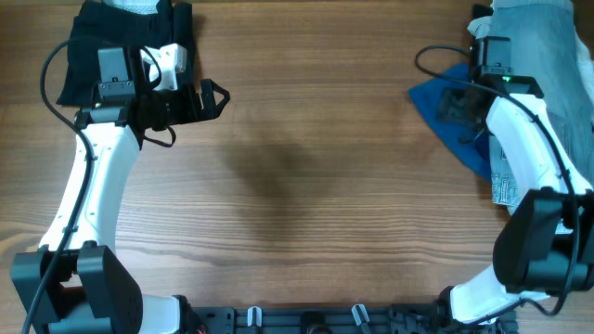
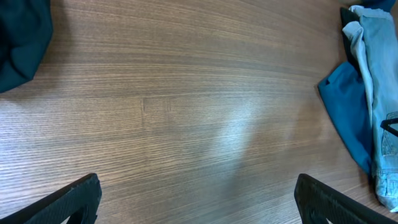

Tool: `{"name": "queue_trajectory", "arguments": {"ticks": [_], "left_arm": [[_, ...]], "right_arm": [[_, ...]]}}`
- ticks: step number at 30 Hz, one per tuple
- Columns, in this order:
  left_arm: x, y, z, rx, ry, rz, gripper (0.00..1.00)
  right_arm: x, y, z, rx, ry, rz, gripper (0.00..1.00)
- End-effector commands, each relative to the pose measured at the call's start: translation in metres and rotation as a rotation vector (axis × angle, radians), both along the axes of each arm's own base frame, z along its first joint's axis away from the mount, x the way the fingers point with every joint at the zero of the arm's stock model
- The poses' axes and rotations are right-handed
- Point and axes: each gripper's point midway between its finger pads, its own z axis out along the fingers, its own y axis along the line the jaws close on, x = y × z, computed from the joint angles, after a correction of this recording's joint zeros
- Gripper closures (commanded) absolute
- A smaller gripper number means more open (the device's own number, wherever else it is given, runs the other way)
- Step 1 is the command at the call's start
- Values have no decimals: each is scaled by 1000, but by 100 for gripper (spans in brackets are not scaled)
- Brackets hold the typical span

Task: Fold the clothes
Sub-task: 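Grasp the light-blue denim shorts in the right pile with the right gripper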

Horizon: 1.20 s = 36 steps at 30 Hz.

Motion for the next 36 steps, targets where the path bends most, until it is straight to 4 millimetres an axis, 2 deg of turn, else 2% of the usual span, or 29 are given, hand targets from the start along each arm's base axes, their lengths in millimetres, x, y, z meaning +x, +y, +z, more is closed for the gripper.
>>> {"name": "queue_trajectory", "arguments": {"ticks": [1,2,9,14,18,23,26,27,30,36], "left_arm": [[5,-3,7,-4,-22,-7,0],[5,-3,7,-4,-25,-9,0],[5,-4,7,-4,-26,-9,0],[8,-7,10,-3,-44,-18,0],[9,-15,11,-3,-54,-37,0],[11,-26,5,-3,-52,-63,0],[12,-26,-2,-4,-34,-63,0],[13,-26,-5,-4,-26,-63,0],[13,-26,-16,-5,2,-63,0],[14,-26,-24,-6,23,-63,0]], "right_arm": [[-4,-36,-15,-53,12,-147,7],[-7,-47,-18,-49,13,-174,6],[-19,-68,-27,-21,57,-165,10],[-30,-66,-35,-16,108,-138,15],[-37,-54,-53,26,143,-51,15],[-47,-57,-68,8,154,-68,16],[-48,-60,-71,-7,150,-71,29],[-48,-61,-71,-15,147,-73,36],[-49,-65,-72,-37,145,-82,48],[-57,-80,-77,-86,134,-149,49]]}}
